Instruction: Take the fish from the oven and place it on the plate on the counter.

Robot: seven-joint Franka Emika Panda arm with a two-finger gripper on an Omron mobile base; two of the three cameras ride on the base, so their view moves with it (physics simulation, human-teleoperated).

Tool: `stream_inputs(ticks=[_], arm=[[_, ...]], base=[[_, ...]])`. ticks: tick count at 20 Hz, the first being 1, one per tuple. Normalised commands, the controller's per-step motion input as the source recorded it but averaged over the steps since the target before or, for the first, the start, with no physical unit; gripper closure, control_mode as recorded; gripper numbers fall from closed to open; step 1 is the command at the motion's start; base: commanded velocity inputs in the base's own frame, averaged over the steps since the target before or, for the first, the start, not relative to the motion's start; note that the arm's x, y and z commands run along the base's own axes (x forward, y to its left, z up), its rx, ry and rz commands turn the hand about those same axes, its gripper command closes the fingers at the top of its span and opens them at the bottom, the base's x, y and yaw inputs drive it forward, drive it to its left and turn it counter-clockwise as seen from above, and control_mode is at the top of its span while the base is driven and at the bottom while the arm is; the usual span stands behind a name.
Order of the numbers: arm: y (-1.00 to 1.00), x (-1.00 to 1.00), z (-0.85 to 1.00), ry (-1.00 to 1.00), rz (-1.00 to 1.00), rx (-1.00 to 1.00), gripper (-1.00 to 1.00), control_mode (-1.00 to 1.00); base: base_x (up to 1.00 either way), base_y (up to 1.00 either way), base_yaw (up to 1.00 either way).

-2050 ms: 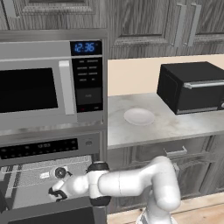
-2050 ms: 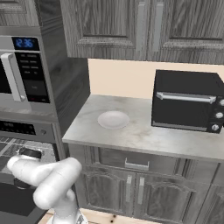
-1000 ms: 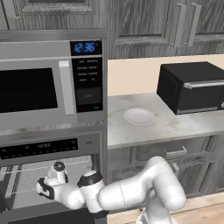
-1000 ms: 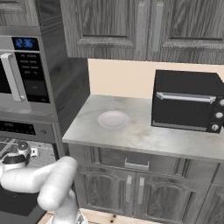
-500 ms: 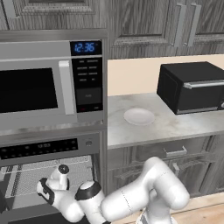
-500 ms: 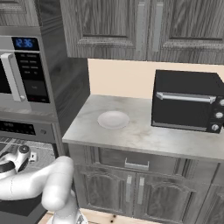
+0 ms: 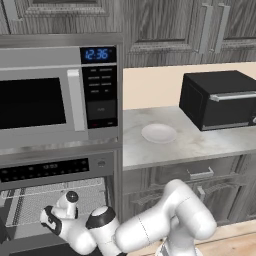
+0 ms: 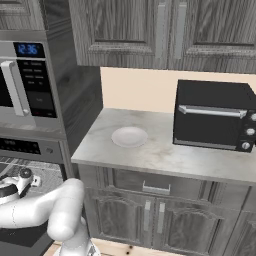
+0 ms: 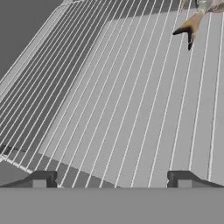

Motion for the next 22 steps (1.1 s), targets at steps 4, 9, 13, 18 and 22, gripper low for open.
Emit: stream_inputs(ticks=[4, 9, 13, 18, 22], arm=[[0.0, -0.54, -1.0, -0.16, -0.22, 0.0, -1.0, -1.0], [0.0, -0.76, -1.0, -0.09, -0.24, 0.0, -1.0, -1.0], [0.0, -0.72, -1.0, 0.0, -0.25, 0.0, -1.0, -1.0], [0.0, -0.69, -1.0, 0.0, -0.22, -0.01, -1.0, -1.0], [0.0, -0.79, -1.0, 0.01, -0.18, -0.02, -1.0, -1.0]], base=[[0.0, 0.0, 0.0], [0.0, 0.0, 0.0], [0.0, 0.0, 0.0], [0.0, 0.0, 0.0], [0.0, 0.0, 0.0]])
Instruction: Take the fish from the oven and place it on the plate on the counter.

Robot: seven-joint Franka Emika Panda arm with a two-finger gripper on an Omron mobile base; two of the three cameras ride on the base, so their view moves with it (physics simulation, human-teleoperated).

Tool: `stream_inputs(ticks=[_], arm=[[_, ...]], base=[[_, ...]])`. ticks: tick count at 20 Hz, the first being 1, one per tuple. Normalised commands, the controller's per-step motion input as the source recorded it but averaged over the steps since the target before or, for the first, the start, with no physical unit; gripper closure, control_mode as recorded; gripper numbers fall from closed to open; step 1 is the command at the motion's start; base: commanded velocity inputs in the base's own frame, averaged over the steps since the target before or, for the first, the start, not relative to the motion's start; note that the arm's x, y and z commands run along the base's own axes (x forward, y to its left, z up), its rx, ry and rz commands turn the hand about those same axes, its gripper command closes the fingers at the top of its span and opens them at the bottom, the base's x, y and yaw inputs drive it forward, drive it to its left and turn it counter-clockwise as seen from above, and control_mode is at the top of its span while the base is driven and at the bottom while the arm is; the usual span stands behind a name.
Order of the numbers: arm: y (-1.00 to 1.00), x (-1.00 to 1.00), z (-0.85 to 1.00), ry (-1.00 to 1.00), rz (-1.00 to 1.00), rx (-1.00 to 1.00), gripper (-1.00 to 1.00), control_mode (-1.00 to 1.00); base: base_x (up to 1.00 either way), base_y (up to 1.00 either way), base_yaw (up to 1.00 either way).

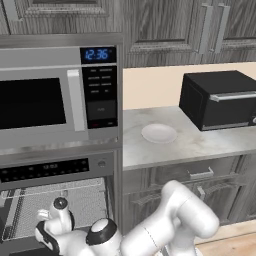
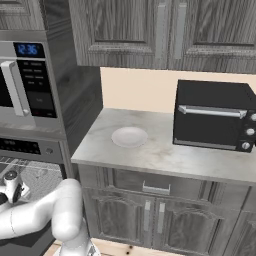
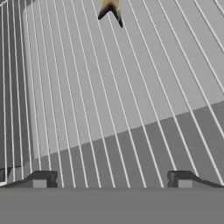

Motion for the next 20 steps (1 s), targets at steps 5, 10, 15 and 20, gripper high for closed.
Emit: stream_inputs(ticks=[5, 10, 15, 20], arm=[[0.0, -0.88, -1.0, 0.05, -0.14, -0.03, -1.0, -1.0], [0.0, -0.98, -1.0, 0.07, -0.13, -0.01, -1.0, -1.0], [0.0, -1.0, -1.0, 0.08, -0.12, -0.01, -1.0, -1.0], [0.0, -1.0, -1.0, 0.11, -0.1, 0.0, -1.0, -1.0]], base=[[0.0, 0.0, 0.0], [0.0, 0.0, 0.0], [0.0, 0.0, 0.0], [0.0, 0.0, 0.0]])
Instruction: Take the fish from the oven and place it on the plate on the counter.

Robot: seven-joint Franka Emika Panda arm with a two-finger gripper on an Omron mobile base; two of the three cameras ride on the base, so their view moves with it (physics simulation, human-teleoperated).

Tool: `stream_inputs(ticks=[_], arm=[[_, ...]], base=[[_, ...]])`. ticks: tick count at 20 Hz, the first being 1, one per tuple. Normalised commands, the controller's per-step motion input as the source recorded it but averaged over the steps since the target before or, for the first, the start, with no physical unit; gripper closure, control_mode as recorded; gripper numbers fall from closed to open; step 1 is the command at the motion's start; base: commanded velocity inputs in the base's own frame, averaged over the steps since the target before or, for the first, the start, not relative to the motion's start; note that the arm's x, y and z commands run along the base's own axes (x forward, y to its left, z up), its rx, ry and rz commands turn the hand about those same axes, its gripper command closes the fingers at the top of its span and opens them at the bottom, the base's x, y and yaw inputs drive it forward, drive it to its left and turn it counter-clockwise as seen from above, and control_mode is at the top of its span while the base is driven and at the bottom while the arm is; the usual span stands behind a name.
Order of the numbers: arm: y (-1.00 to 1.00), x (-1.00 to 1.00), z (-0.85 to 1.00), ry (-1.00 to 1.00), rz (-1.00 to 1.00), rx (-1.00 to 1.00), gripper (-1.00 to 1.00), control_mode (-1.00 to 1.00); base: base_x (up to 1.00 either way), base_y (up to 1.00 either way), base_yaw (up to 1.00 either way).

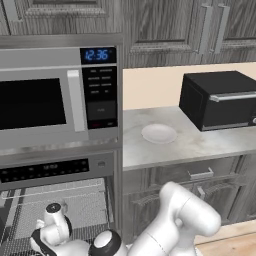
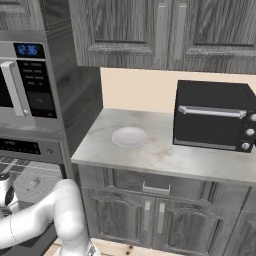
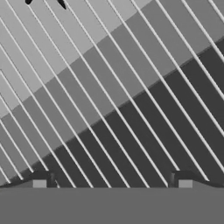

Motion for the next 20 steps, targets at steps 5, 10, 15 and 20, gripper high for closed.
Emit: stream_inputs(ticks=[5, 10, 15, 20], arm=[[0.0, -1.0, -1.0, 0.12, -0.08, 0.0, -1.0, -1.0], [0.0, -1.0, -1.0, 0.1, -0.07, 0.0, -1.0, -1.0], [0.0, -1.0, -1.0, 0.1, -0.06, 0.0, -1.0, -1.0], [0.0, -0.65, -0.32, -0.03, -0.03, 0.0, -1.0, -1.0]], base=[[0.0, 0.0, 0.0], [0.0, 0.0, 0.0], [0.0, 0.0, 0.0], [0.0, 0.0, 0.0]])
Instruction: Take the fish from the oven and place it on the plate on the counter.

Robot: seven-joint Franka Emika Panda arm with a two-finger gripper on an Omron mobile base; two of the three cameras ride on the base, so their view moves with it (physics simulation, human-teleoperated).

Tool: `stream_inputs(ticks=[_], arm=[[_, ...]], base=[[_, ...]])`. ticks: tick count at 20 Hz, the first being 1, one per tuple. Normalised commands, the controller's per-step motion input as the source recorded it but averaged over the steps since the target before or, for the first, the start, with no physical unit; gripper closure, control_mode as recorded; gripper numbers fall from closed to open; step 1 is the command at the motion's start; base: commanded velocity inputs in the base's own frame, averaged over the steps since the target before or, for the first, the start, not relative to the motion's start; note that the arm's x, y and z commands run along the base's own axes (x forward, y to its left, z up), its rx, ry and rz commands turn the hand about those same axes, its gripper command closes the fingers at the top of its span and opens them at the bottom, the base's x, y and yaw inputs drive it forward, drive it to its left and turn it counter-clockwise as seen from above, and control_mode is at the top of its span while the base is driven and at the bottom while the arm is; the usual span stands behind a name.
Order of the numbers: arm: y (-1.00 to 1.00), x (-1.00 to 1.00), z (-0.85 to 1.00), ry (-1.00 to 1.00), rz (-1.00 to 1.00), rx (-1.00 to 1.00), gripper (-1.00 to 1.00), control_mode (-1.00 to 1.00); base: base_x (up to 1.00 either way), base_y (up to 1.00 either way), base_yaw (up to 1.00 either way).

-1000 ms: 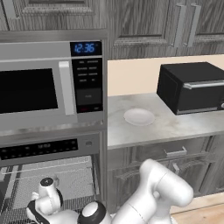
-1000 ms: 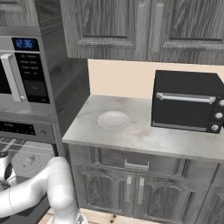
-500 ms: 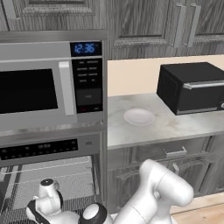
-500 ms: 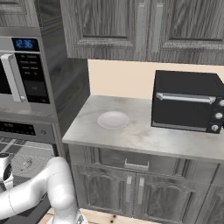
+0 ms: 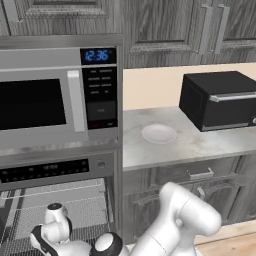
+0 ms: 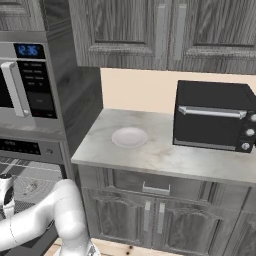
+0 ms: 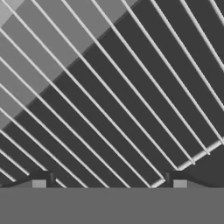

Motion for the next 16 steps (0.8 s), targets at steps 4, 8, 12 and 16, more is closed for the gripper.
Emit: stream_inputs(ticks=[4, 8, 12, 16], arm=[[0.05, -0.23, 0.28, -0.2, 0.0, -0.05, -1.0, -1.0], [0.04, -0.2, 0.48, -0.24, 0.04, -0.11, -1.0, -1.0], [0.02, -0.07, 0.69, -0.25, 0.07, -0.13, -1.0, -1.0], [0.0, 0.02, 0.75, -0.2, 0.06, -0.11, -1.0, -1.0]], base=[[0.0, 0.0, 0.0], [0.0, 0.0, 0.0], [0.0, 0.0, 0.0], [0.0, 0.0, 0.0]])
